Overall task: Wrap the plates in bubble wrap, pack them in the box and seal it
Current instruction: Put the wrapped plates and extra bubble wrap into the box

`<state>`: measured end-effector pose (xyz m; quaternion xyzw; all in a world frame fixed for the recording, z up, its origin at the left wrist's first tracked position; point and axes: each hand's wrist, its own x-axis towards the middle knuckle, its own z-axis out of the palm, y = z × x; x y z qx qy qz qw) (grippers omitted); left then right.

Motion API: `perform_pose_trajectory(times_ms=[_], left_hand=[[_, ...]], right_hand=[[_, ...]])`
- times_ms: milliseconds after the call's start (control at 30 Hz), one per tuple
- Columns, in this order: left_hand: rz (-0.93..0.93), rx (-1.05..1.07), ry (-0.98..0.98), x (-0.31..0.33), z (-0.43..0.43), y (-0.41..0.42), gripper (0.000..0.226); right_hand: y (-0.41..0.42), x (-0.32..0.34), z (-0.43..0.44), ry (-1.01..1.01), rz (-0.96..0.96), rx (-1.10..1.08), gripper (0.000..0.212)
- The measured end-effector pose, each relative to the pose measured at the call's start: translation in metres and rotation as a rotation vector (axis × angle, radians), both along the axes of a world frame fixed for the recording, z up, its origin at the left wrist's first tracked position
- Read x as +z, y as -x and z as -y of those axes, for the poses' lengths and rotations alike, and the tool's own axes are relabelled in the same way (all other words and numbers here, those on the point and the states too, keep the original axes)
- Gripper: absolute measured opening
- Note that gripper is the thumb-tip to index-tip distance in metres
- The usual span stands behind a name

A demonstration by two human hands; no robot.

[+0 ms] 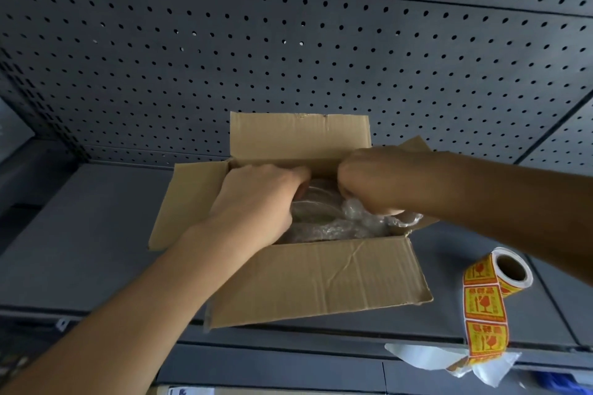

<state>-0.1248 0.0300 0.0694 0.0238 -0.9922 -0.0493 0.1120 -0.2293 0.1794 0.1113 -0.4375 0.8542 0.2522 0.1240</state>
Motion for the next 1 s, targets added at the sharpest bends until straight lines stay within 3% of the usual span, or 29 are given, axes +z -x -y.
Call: perform_pose_trajectory(times_ms=[133,300,600,833,1000], left_hand=[[-0.002,-0.001,-0.012,0.0,0.0,0.0,0.019],[0.018,-0.014,-0.029,-0.004,0.001,0.004,0.024],[-0.006,0.001,-0.011,-0.005,0.002,0.002,0.027],[0.007,0.0,-0.034,-0.006,0.003,0.003,0.021],[-0.013,0.009,-0.053,-0.006,0.003,0.004,0.021]], right_hand=[[-0.003,-0.007,0.001,0.053,0.035,0.045,0.036],[-0.007,-0.023,-0.008,0.096,0.003,0.153,0.013],[0.0,0.002,-0.02,0.049,0.17,0.048,0.034],[0.003,-0.027,-0.009,0.095,0.102,0.106,0.015],[-0.004,-0.036,-0.006,0.103,0.093,0.121,0.014]])
